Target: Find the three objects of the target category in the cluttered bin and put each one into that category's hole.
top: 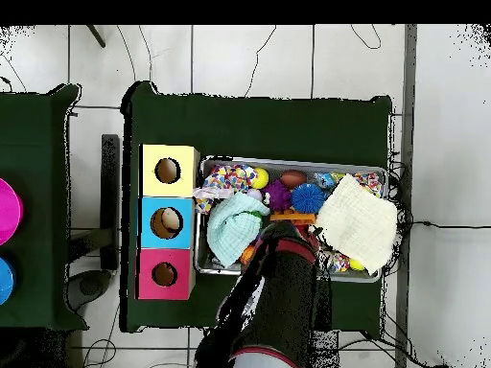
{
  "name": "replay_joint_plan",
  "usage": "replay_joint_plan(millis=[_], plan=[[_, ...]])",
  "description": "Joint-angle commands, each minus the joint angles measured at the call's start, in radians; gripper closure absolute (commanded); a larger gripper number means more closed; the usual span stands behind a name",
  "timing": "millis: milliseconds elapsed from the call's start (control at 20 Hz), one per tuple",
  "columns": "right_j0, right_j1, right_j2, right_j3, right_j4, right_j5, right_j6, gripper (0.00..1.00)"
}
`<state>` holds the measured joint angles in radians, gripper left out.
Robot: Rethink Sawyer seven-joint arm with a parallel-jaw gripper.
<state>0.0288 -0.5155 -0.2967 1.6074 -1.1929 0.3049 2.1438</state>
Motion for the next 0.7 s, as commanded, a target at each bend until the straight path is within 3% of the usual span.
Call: replay_joint_plan(millis=[50,350,700], plan=[[0.022,0.013,-0.002,-0.107,-0.007,-0.110,0.216,0.00],[-0.020,-0.006,0.029,-0.097,-0.004,-0.178,0.080,0.00],[-0.005,0.049,-0.012,-0.141,-0.022,-0.172,0.089,0.00]])
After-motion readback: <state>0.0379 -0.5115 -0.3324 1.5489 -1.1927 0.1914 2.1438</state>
